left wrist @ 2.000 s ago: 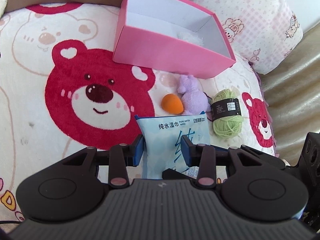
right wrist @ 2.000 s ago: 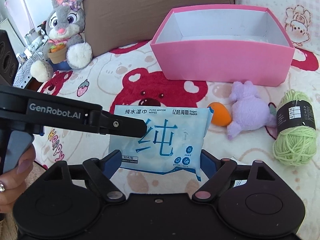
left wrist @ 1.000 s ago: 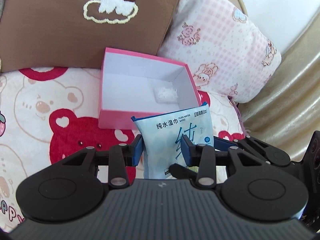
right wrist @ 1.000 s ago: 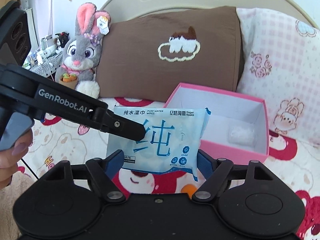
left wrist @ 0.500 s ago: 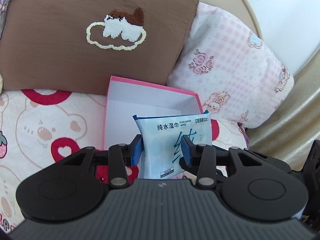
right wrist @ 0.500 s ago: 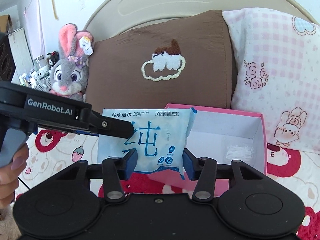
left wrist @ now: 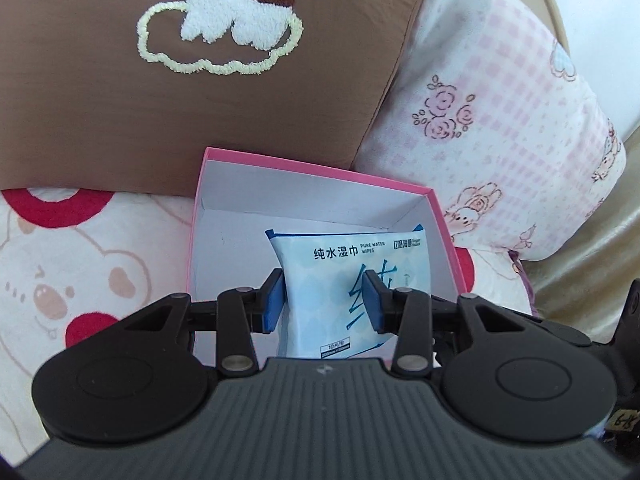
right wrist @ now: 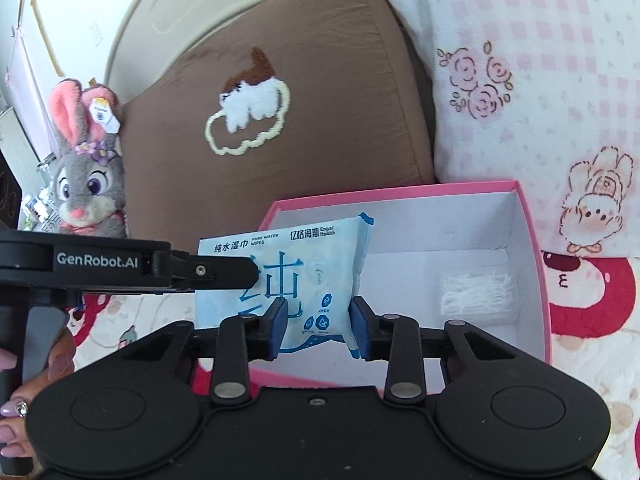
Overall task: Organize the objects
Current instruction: 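Lower the wet-wipes pack into the pink box and open the left gripper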
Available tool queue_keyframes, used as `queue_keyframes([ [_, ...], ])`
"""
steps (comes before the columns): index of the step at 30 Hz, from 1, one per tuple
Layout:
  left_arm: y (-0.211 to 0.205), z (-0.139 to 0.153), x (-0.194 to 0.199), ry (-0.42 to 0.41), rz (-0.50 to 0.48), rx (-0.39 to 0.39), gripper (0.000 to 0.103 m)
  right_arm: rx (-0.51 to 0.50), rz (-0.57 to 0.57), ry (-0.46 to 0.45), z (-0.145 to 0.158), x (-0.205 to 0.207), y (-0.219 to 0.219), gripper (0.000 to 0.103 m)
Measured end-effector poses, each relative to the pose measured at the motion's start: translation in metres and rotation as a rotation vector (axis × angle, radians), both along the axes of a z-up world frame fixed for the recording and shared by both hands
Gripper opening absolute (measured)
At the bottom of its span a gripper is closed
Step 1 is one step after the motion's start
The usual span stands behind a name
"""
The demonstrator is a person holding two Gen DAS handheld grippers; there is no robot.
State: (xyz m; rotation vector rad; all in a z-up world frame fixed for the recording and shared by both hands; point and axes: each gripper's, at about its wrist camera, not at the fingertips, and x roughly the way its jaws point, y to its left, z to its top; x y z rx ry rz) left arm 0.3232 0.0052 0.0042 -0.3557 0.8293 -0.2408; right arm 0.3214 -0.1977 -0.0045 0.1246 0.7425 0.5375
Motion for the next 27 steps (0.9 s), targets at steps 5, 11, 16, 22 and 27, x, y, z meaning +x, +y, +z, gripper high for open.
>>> queue_keyframes([
  [5, -0.01, -0.02, 0.026, -0.003, 0.003, 0.03, 0.039, -0.065, -0.031, -0.01, -0.025, 0.016, 0.005, 0.035],
  [11, -0.016, -0.048, 0.04, 0.014, -0.008, 0.103, 0.039, -0.099, -0.038, 0.032, -0.05, 0.036, 0.013, 0.035],
  [16, -0.012, -0.067, 0.054, 0.026, -0.019, 0.093, 0.04, -0.144, -0.033, 0.054, -0.062, 0.049, 0.019, 0.034],
  [22, -0.02, -0.079, 0.064, 0.031, -0.04, 0.137, 0.04, -0.131, -0.038, 0.123, -0.07, 0.068, 0.013, 0.034],
  [27, -0.025, -0.088, 0.07, 0.036, -0.036, 0.123, 0.04, -0.171, -0.045, 0.118, -0.075, 0.069, 0.012, 0.034],
])
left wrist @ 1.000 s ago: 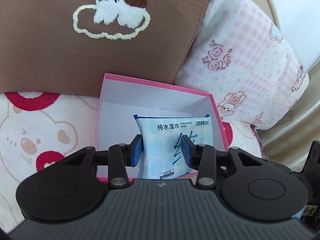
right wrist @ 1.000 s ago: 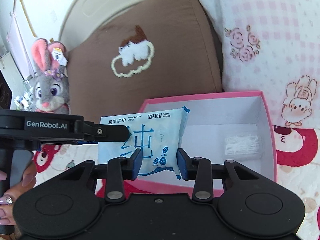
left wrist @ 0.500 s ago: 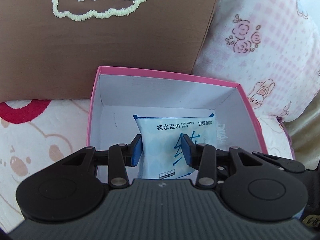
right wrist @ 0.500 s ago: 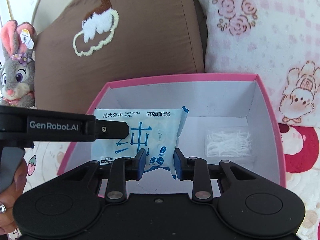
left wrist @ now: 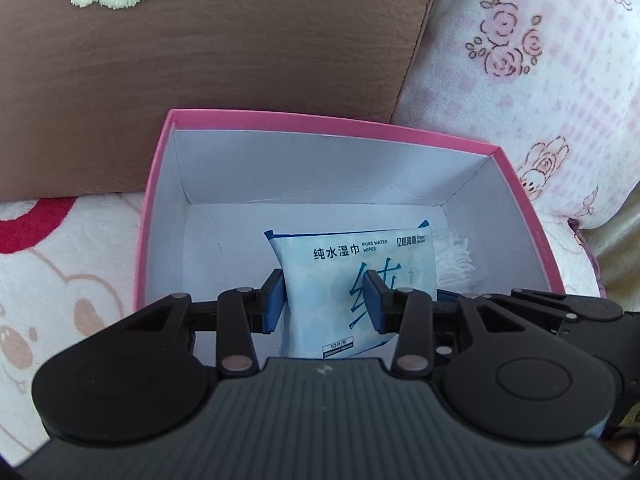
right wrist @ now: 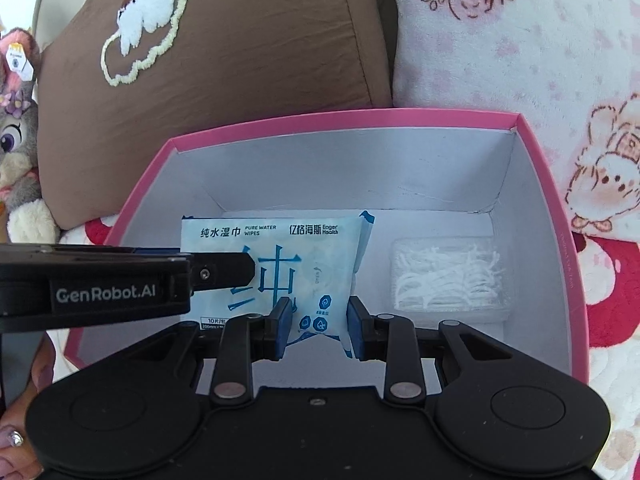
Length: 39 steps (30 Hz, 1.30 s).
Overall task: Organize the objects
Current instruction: 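Lower the wet-wipes pack into the pink box and open the left gripper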
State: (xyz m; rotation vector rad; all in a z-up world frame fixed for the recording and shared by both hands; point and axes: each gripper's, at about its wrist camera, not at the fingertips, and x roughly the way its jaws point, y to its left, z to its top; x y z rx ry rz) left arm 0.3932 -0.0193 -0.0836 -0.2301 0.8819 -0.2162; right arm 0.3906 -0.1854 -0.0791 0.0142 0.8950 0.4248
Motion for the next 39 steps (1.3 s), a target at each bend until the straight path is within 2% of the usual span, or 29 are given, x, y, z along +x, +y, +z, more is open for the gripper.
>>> queue_keyframes([
  [4, -0.006, -0.004, 0.0, -0.022, 0.012, 0.033, 0.041, -0.04, 0.023, -0.015, -0.002, 0.003, 0.004, 0.033],
  [8, -0.006, -0.008, 0.003, -0.003, 0.012, 0.06, 0.04, -0.049, 0.033, 0.0, -0.005, 0.011, 0.007, 0.033],
  [16, -0.006, -0.017, 0.013, 0.006, 0.0, 0.034, 0.041, -0.08, 0.006, -0.002, -0.011, 0.014, 0.007, 0.031],
  [28, -0.004, -0.026, 0.019, -0.013, -0.005, 0.008, 0.042, -0.083, -0.035, -0.004, -0.018, 0.016, 0.006, 0.021],
  [34, -0.006, -0.023, 0.016, -0.055, 0.005, 0.045, 0.051, -0.099, -0.05, -0.007, -0.02, 0.016, 0.008, 0.011],
  [39, -0.006, -0.021, 0.016, -0.06, 0.007, 0.045, 0.053, -0.122, -0.055, -0.024, -0.02, 0.014, 0.01, 0.01],
])
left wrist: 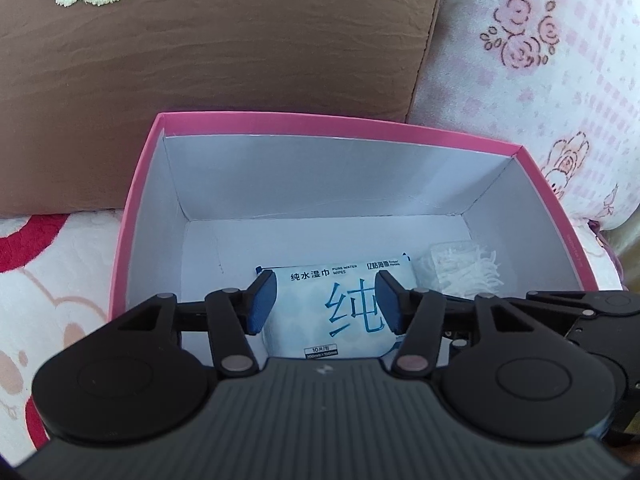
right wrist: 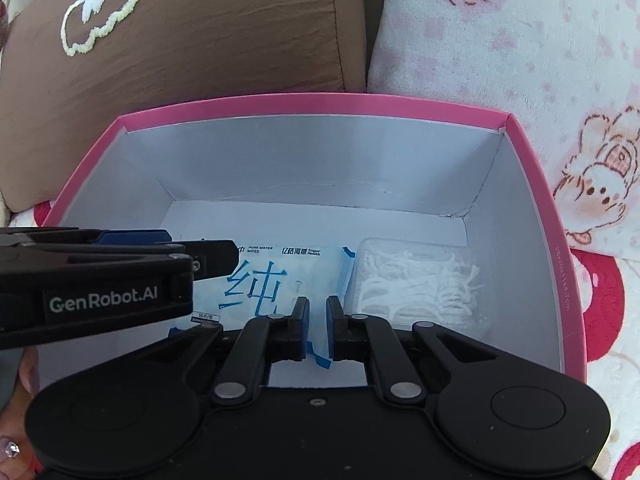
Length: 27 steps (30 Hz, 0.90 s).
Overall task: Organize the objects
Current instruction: 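Lower the wet-wipes pack into the pink box and open the left gripper, then withdraw the left tool from the pink box toward the orange sponge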
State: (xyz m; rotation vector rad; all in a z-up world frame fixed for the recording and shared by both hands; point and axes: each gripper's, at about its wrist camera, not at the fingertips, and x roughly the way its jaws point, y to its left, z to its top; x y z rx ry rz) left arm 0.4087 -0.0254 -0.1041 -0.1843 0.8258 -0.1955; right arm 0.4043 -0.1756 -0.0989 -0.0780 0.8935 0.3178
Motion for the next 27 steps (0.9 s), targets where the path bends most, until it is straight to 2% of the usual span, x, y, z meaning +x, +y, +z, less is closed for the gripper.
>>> queue_keyframes([
  [5, 0.002, 0.009, -0.003, 0.009, -0.005, -0.004, 0.053, 0.028, 0.014, 0.001, 0.007, -0.006, -0.004, 0.01],
  [11, 0.011, 0.034, -0.015, 0.052, -0.012, -0.032, 0.053, 0.072, 0.034, -0.01, 0.035, -0.024, -0.013, 0.015],
  [14, 0.01, 0.05, -0.025, 0.062, -0.026, -0.002, 0.058, 0.05, 0.028, -0.019, 0.052, -0.037, -0.011, 0.016],
  [16, 0.01, 0.064, -0.031, 0.067, -0.043, 0.001, 0.058, 0.046, 0.024, -0.021, 0.065, -0.043, -0.008, 0.024],
  [18, 0.01, 0.078, -0.036, 0.067, -0.05, 0.003, 0.058, 0.042, 0.039, -0.032, 0.077, -0.051, -0.005, 0.027],
  [21, 0.01, 0.1, -0.049, 0.048, -0.06, 0.049, 0.061, 0.012, 0.043, -0.048, 0.096, -0.062, -0.005, 0.031],
  [27, 0.009, 0.138, -0.079, 0.033, -0.101, 0.112, 0.065, 0.015, 0.049, -0.064, 0.129, -0.087, -0.018, 0.034],
])
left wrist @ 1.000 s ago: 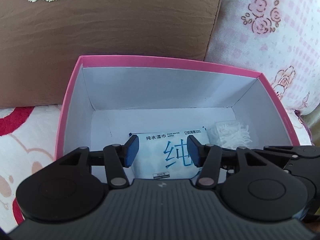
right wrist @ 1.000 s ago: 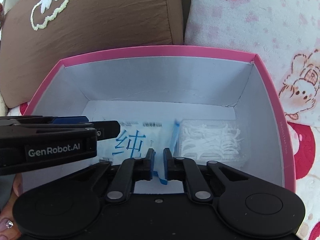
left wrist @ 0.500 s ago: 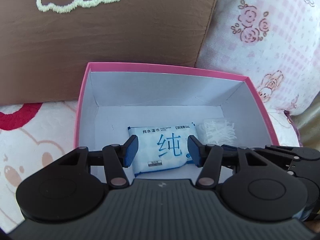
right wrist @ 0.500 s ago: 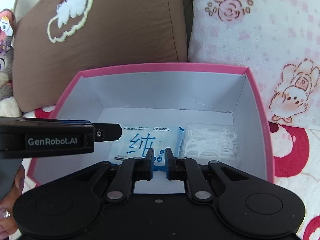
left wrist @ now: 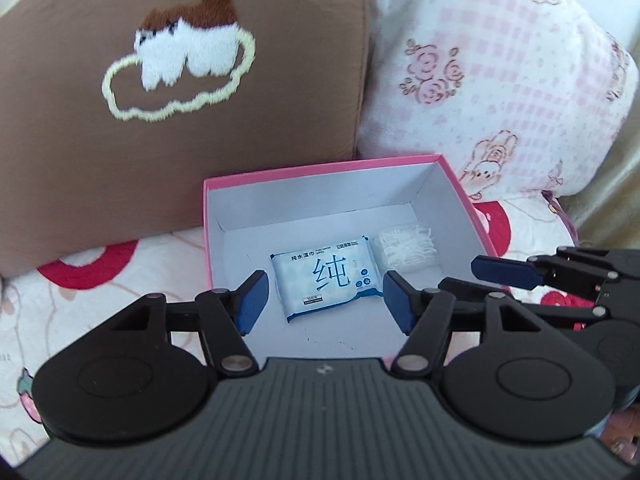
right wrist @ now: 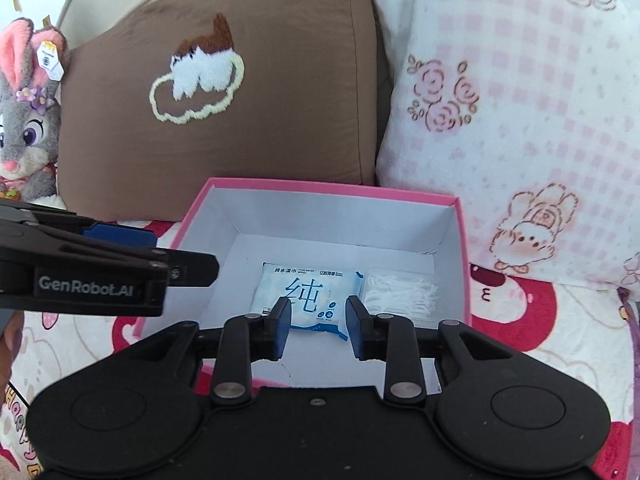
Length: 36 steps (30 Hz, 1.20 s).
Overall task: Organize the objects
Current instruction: 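Withdraw the left tool from the pink box toward the orange sponge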
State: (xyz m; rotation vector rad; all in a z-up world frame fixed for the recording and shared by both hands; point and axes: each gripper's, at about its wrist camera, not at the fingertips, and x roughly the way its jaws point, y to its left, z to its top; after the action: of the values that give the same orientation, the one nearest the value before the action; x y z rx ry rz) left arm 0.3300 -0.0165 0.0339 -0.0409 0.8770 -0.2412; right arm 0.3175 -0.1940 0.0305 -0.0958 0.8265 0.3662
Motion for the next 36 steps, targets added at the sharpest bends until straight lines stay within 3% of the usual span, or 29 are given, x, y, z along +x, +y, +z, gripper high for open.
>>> queue_keyframes([
  [5, -0.007, 0.023, -0.028, -0.014, -0.033, 0.036, 0.07, 0.008, 0.017, -0.014, 0.019, -0.027, -0.004, 0.036],
  [13, -0.011, 0.039, -0.063, 0.04, -0.074, 0.033, 0.071, 0.003, 0.062, -0.066, 0.043, -0.071, -0.005, 0.038],
  [20, -0.007, 0.047, -0.092, 0.028, -0.084, 0.034, 0.071, -0.011, 0.081, -0.121, 0.051, -0.103, -0.011, 0.048],
  [31, -0.006, 0.055, -0.116, 0.045, -0.121, -0.016, 0.072, -0.012, 0.059, -0.179, 0.053, -0.136, -0.017, 0.07],
  [36, -0.004, 0.056, -0.131, 0.041, -0.116, -0.03, 0.074, -0.036, 0.05, -0.211, 0.053, -0.149, -0.017, 0.089],
])
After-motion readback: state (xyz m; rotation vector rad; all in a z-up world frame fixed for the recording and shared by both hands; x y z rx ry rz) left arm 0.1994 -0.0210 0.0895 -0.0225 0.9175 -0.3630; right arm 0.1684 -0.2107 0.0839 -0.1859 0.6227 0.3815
